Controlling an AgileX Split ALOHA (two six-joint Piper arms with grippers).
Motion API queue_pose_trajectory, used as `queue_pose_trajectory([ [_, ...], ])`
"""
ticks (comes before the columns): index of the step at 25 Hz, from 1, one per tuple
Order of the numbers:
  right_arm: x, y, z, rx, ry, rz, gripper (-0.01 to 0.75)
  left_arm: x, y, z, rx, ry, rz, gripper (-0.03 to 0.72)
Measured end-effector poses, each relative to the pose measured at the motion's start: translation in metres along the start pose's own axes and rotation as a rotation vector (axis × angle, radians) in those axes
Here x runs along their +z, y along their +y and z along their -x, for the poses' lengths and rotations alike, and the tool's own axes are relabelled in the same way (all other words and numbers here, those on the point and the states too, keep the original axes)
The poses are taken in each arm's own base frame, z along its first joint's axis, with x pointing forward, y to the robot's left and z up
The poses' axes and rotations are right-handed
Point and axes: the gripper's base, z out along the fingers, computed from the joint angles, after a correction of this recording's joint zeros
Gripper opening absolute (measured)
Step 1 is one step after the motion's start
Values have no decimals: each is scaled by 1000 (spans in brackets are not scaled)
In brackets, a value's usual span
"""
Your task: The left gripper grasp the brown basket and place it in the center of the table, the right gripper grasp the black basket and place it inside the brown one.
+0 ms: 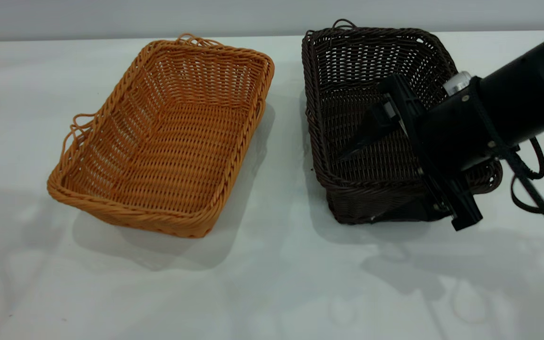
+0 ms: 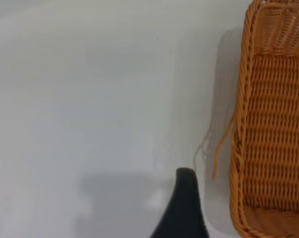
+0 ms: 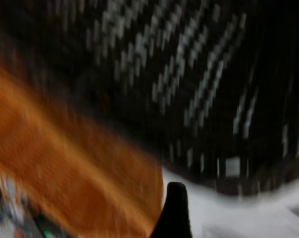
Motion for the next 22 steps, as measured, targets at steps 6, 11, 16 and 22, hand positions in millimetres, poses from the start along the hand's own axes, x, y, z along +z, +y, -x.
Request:
queue_pose_trajectory([
  [6,10,0,16,162,-190,-64,590,4,0,7,-15,-9,-5,576],
  [11,25,6,4,226,-330,-98,584,25,3,25,-25,53,-17,576],
  [16,28,11,3,295,-411,-78,568,69,2,36,-20,167,-39,576],
  [22,27,11,4,314,-419,-74,543,137,-18,43,41,257,-80,576],
])
